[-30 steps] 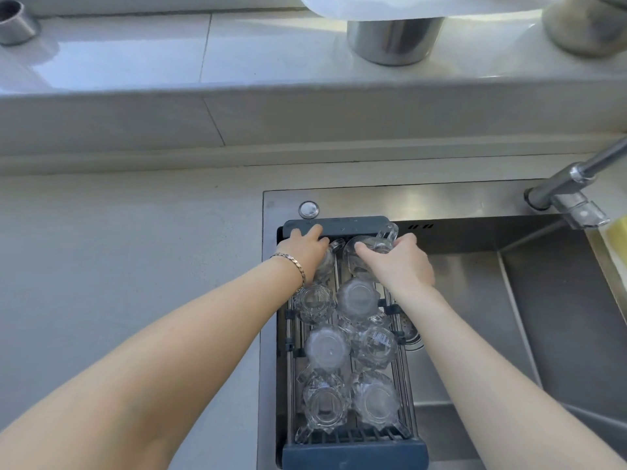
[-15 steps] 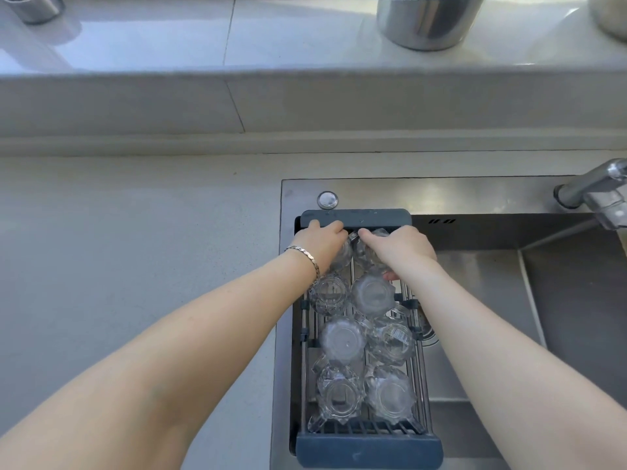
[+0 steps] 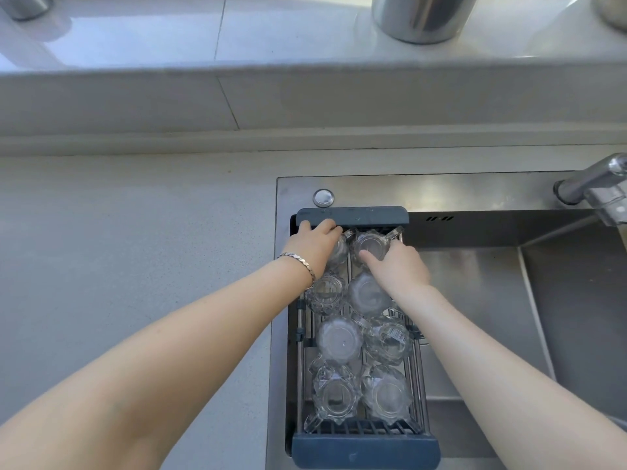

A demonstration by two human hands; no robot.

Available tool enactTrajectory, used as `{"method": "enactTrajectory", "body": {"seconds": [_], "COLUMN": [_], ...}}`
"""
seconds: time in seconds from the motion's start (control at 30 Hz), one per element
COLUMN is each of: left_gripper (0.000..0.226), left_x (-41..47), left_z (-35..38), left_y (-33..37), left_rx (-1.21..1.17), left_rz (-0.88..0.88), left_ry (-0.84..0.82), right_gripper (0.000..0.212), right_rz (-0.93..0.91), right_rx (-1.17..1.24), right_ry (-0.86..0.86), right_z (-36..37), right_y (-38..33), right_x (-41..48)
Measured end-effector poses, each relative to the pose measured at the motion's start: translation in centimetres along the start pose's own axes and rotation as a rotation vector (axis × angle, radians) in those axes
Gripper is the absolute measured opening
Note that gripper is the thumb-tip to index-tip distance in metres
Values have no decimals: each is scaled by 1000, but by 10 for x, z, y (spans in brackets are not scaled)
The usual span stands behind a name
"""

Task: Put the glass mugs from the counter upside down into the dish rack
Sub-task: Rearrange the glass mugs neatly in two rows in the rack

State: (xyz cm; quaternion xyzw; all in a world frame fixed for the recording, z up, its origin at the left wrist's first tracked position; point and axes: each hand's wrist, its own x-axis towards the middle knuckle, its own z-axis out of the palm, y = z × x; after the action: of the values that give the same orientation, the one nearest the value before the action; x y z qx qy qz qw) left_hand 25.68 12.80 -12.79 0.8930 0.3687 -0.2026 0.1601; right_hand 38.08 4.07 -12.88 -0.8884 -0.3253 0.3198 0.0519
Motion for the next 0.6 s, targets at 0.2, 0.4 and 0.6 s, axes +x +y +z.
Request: {"method": "enactTrajectory", "body": {"seconds": [0.2,0.4,0.6], "left_gripper": [70,60,61], "left_x": [-7,-5,0], "left_z": [-2,-7,-6], "left_y": [-4,-2,-2], "left_rx": [-26,-17,8], "left_rz": [18,15,33], "left_ry": [-12,2,-9], "right_gripper": [54,61,60], "right_rz": [-19,-31,-67], "right_rx": [87,425,402], "right_ry": [-39,-93,-159], "right_z": [-12,-8,-10], "right_y": [-5,18,21], "right_x": [7,5,13]}}
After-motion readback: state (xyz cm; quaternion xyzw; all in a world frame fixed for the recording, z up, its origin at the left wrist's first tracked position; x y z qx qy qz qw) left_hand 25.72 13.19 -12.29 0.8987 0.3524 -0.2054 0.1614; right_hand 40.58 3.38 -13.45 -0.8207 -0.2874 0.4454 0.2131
